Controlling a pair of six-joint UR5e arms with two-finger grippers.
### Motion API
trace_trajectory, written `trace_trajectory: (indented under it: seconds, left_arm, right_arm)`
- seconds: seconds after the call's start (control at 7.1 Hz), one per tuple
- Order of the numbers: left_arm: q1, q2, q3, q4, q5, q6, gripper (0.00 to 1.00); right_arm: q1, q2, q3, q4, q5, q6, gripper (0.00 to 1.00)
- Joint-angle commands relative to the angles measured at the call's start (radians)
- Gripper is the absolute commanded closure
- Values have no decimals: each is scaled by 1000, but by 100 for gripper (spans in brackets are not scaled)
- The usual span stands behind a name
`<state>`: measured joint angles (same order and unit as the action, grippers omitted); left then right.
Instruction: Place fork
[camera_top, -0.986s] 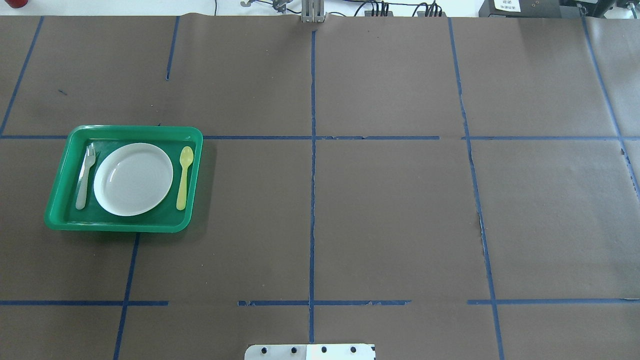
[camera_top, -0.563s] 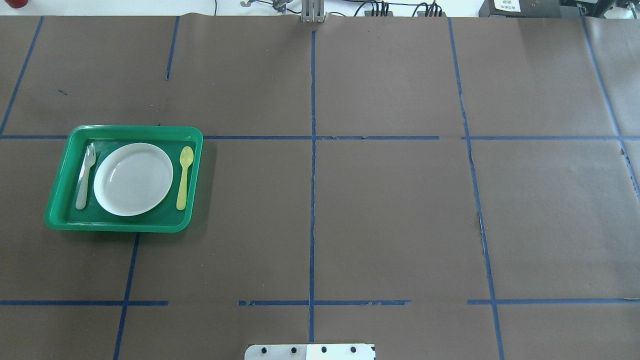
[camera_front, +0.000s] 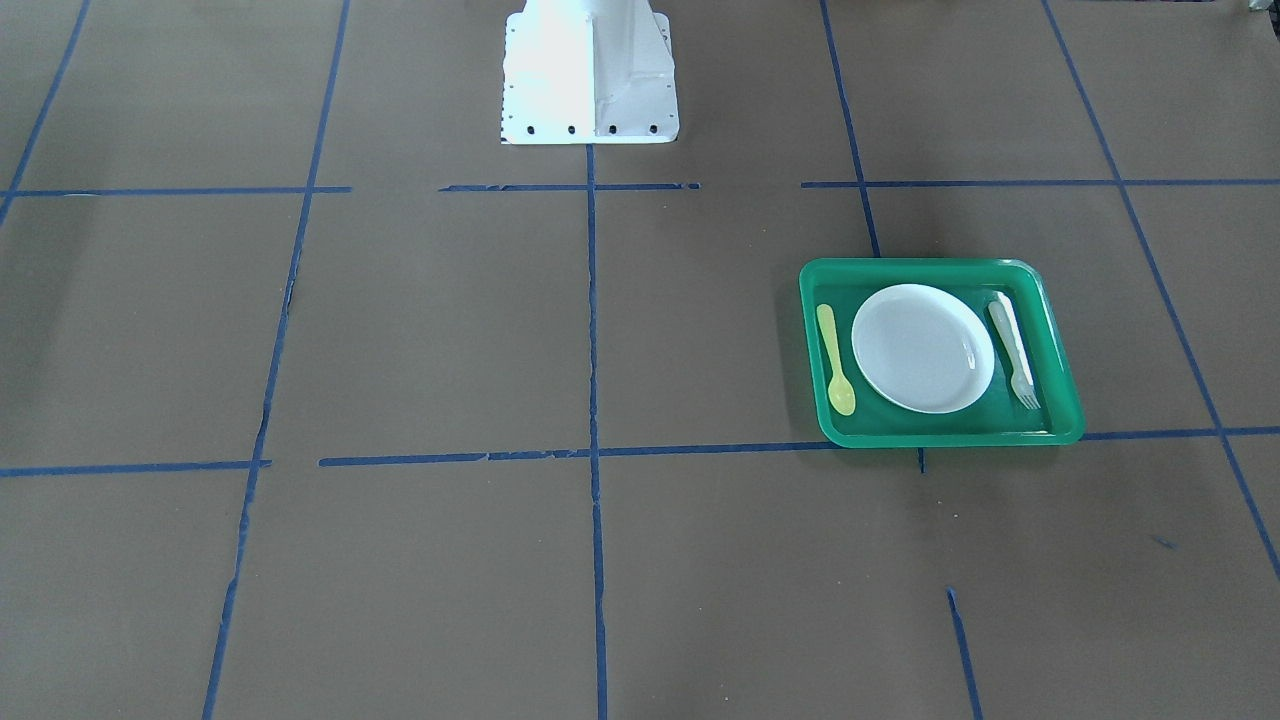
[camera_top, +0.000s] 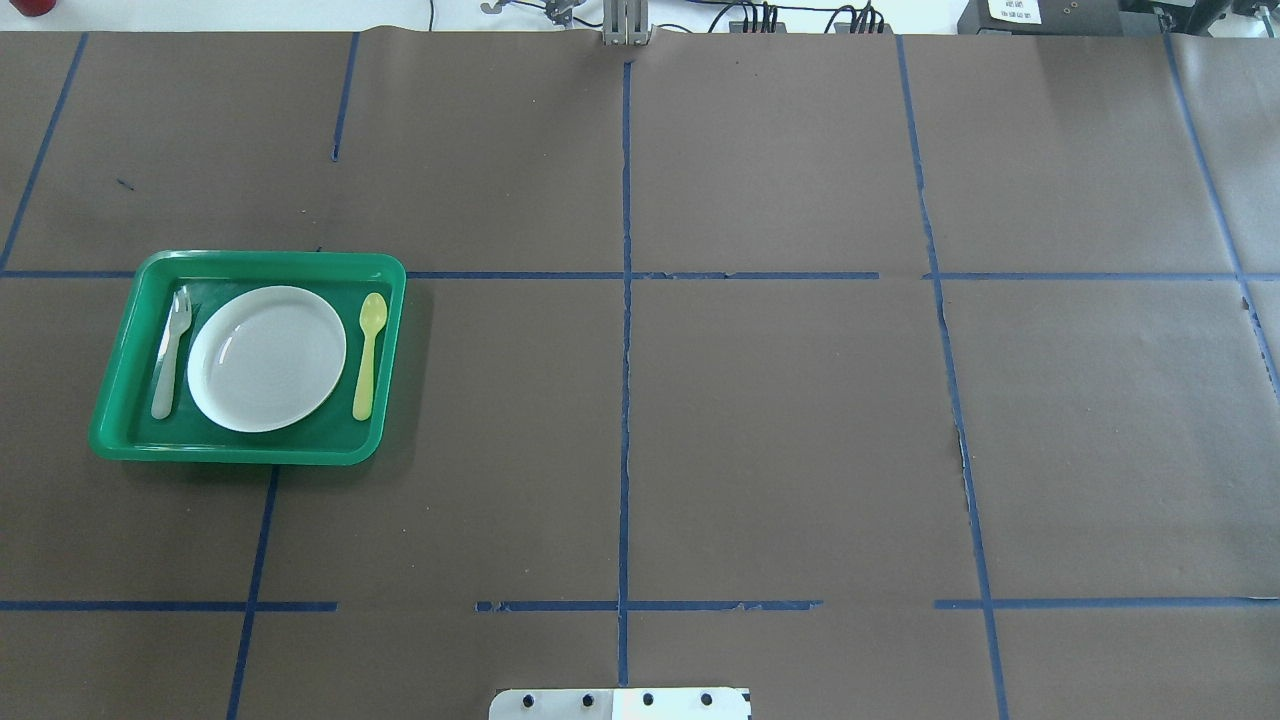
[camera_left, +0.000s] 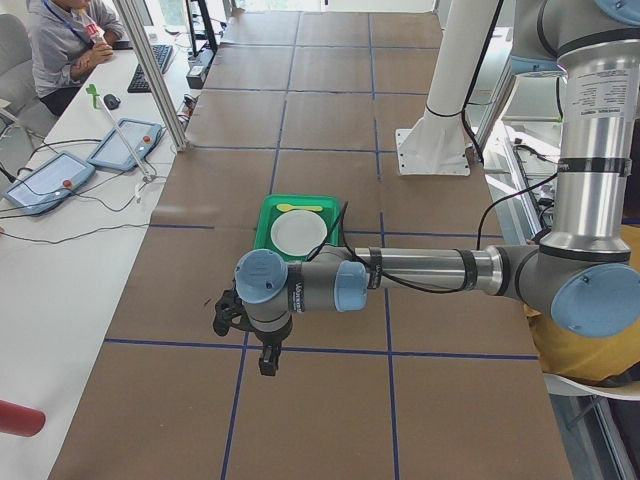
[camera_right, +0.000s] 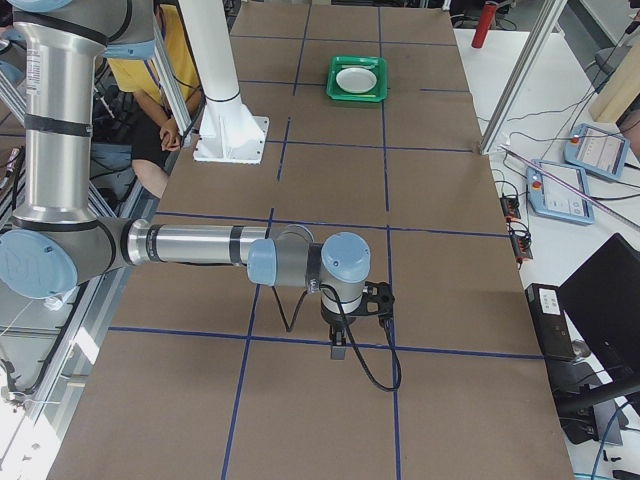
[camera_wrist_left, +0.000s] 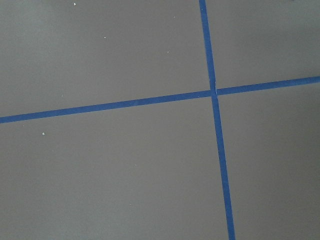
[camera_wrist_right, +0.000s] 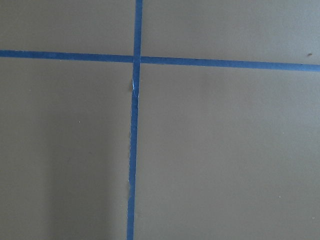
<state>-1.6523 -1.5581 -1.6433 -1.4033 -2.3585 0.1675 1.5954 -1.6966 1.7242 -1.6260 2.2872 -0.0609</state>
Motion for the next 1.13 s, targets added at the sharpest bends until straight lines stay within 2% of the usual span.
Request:
trace_trajectory:
  seconds: [0.0, 0.14, 0.42, 0.99]
  left_arm:
    - [-14, 24, -110, 159, 11, 3, 0]
    - [-12, 20, -89, 135, 8, 4, 0]
    - [-11, 29, -21, -58, -1, 0, 0]
    - [-12, 9, 16, -74, -1, 4, 0]
  right_arm:
    - [0, 0, 0, 0, 0, 0, 0]
    - [0, 0, 0, 0, 0, 1, 0]
    - [0, 0, 0, 0, 0, 0, 0]
    - [0, 0, 0, 0, 0, 0, 0]
